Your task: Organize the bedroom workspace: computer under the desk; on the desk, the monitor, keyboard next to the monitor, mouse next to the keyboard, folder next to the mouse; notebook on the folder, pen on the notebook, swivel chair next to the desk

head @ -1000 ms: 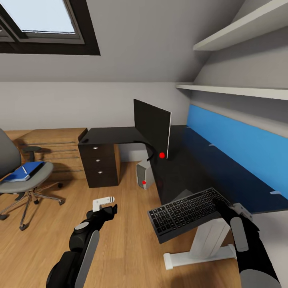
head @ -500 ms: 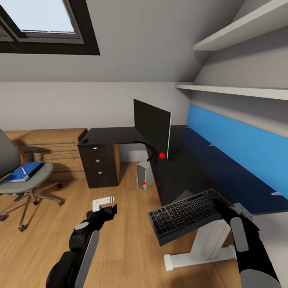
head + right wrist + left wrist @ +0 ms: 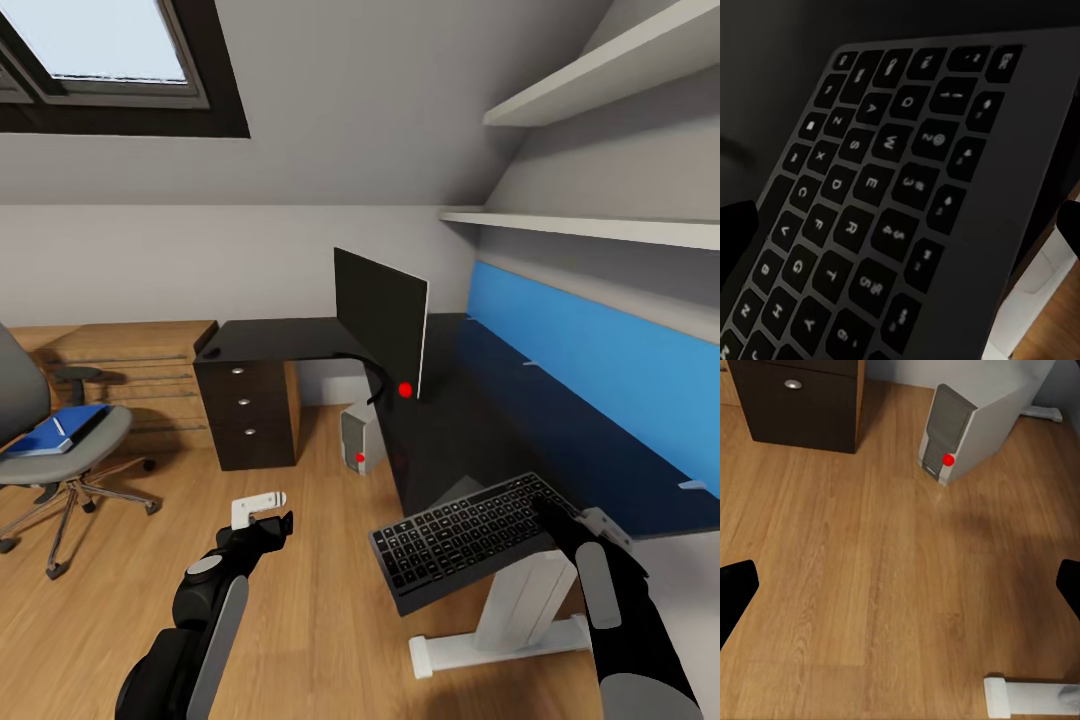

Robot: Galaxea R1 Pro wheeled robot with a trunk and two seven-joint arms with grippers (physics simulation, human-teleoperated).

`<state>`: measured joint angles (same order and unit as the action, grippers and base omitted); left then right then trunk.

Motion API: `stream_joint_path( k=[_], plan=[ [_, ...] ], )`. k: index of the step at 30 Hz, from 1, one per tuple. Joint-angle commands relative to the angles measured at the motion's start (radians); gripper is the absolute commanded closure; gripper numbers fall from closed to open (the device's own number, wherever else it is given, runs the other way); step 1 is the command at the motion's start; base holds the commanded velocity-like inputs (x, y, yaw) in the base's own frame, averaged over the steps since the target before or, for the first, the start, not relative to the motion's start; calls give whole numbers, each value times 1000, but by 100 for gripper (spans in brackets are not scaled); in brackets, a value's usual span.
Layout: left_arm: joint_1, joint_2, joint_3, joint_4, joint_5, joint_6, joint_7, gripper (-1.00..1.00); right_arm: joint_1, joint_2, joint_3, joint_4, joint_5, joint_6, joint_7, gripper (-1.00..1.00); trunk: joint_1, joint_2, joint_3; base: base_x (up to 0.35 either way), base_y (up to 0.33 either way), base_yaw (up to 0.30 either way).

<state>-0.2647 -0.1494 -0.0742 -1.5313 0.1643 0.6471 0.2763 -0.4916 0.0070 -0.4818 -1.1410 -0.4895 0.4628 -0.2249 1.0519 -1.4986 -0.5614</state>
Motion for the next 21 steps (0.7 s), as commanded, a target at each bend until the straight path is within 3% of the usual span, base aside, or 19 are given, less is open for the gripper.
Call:
stream_joint_path(
  k=[1, 21],
  plan=[
    [-1, 0, -1, -1, 11, 3, 9, -100, -1, 1, -2, -2, -11, 4, -7, -100, 0, -1, -1, 102, 0, 0],
    [-1, -1, -1, -1, 11, 3, 11, -100, -1, 1, -2, -2, -12, 4, -7, -100, 0, -1, -1, 51, 0, 0]
  ],
)
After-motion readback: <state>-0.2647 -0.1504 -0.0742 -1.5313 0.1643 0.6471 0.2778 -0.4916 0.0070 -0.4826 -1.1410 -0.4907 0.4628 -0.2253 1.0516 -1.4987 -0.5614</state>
